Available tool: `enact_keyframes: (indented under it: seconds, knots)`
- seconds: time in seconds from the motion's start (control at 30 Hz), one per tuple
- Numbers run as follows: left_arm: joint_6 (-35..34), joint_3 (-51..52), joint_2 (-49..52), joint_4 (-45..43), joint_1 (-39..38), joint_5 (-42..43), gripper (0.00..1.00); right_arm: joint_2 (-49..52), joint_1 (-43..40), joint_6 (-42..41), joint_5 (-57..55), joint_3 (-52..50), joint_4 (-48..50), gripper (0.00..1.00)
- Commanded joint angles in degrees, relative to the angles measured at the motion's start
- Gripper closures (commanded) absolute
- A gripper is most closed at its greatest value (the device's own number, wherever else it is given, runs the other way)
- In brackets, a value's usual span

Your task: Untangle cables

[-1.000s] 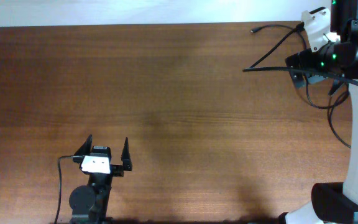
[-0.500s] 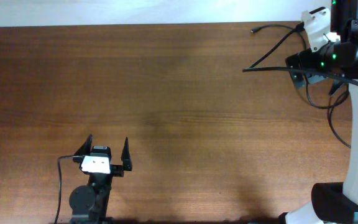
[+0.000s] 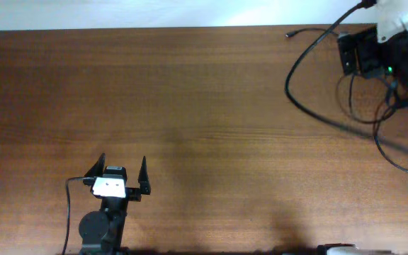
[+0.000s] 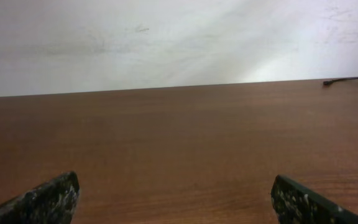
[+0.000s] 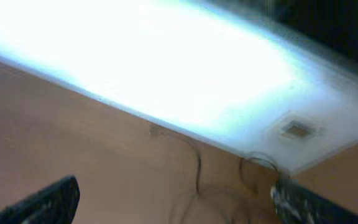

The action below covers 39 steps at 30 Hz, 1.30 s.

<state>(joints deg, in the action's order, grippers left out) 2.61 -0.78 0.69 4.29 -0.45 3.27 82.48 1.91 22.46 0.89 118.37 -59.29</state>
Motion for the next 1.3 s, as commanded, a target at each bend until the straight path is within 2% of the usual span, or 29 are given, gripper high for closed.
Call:
enact_keyframes:
  seconds: [0.0, 0.03, 0.1, 0.23, 0.4, 0.57, 0.73, 1.03, 1.27]
  knots:
    - [0.7, 0.2, -0.3, 0.1, 0.3, 0.8, 0.01, -9.8, 0.0, -0.4, 8.2, -16.2, 15.0, 0.01]
    - [0.7, 0.2, -0.3, 0.1, 0.3, 0.8, 0.01, -12.9, 0.0, -0.4, 8.8, -21.0, 19.9, 0.01]
    - [0.7, 0.2, -0.3, 0.1, 0.3, 0.8, 0.01, -24.3, 0.0, -0.4, 9.3, -38.3, 35.7, 0.01]
    - [0.7, 0.2, -0.3, 0.1, 0.3, 0.8, 0.01, -40.2, 0.0, -0.4, 9.3, -60.7, 52.7, 0.01]
    - [0.7, 0.2, -0.3, 0.1, 0.3, 0.8, 0.01, -57.0, 0.0, -0.4, 9.3, -81.7, 64.5, 0.01]
    - [0.7, 0.2, -0.3, 0.1, 0.3, 0.8, 0.01, -73.0, -0.1, -0.4, 12.3, -99.8, 68.5, 0.01]
    - [0.7, 0.2, -0.3, 0.1, 0.3, 0.8, 0.01, -82.4, -1.3, -0.4, 13.0, -110.8, 68.9, 0.01]
    - [0.7, 0.2, -0.3, 0.1, 0.3, 0.8, 0.01, -82.3, -4.6, -0.4, 13.6, -118.1, 72.0, 0.01]
    - [0.7, 0.2, -0.3, 0.1, 0.3, 0.8, 0.01, -82.3, -7.9, -0.4, 14.0, -118.0, 60.5, 0.01]
